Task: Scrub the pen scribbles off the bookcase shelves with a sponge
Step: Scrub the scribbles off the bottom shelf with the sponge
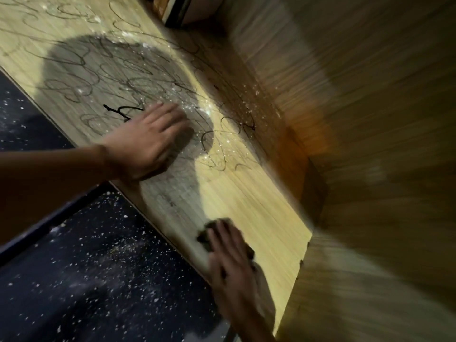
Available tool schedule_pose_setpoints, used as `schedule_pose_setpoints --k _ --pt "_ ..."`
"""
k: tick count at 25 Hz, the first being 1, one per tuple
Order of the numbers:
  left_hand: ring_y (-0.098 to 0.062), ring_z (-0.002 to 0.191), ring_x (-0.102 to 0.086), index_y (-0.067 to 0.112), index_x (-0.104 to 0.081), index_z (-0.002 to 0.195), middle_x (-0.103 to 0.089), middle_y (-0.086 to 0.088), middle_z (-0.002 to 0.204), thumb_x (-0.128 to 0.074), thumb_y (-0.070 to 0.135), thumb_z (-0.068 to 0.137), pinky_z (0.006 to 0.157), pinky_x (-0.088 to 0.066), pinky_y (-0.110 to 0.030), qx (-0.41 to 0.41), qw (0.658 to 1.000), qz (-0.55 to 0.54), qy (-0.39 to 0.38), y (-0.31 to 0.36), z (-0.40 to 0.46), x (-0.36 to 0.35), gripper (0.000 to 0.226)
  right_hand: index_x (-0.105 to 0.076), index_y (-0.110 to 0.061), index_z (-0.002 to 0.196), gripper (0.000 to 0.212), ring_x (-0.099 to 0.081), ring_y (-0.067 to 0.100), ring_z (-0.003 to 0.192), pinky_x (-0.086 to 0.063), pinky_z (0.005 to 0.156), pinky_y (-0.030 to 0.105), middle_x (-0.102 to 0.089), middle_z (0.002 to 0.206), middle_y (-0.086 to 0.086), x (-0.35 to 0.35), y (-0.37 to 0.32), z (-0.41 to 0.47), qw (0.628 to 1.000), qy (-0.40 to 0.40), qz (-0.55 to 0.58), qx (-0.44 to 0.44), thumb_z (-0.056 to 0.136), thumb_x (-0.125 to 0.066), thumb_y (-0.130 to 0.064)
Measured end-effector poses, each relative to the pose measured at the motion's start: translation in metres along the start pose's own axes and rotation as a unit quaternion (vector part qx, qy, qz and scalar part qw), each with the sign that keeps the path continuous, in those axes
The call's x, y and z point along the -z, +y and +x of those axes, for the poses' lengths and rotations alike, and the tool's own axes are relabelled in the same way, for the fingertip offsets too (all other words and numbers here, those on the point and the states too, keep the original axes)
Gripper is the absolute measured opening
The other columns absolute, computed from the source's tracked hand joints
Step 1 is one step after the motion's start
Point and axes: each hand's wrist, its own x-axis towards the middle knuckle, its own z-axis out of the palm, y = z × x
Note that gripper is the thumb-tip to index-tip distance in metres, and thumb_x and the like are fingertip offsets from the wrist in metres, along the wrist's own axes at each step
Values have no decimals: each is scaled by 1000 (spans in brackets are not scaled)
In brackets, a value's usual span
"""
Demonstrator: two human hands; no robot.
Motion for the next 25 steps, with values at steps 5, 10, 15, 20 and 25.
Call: schedule_pose_setpoints --k 5,10,15,20,25 --pt "-28 149 -2 5 -22 151 -22 -20 156 -9 44 92 121 -6 -44 52 999 9 14 -11 5 3 71 -25 -25 148 56 -8 26 148 -8 120 44 -23 158 5 15 82 36 917 145 -52 -367 93 -26 -34" --pt "-32 148 -8 1 -29 147 -30 -21 153 -14 43 90 120 -10 -43 44 999 -6 3 -11 9 5 73 -29 -23 149 50 -5 17 148 -6 121 41 -20 157 -3 -34 -44 78 982 124 -5 -140 99 -31 -20" --pt "-35 147 -12 -2 -34 144 -34 -22 149 -16 45 86 118 -11 -44 42 999 -11 0 -9 8 7 77 -20 -39 149 46 9 3 146 -4 120 44 0 157 -25 -3 -2 15 998 -10 -14 -64 104 -23 -38" --pt "-35 147 -13 0 -35 144 -34 -21 150 -15 39 89 119 -10 -45 37 999 4 9 -11 11 2 70 -20 -19 150 53 -2 24 148 -8 121 44 -15 158 0 -25 3 80 912 165 -18 -376 98 -27 -26" --pt "-38 146 -13 -1 -34 143 -33 -23 149 -24 45 89 119 -15 -51 30 1000 0 -3 -13 9 4 72 -10 -29 152 53 14 9 146 10 119 36 0 159 -10 -18 -49 56 999 -31 11 5 101 -22 -25"
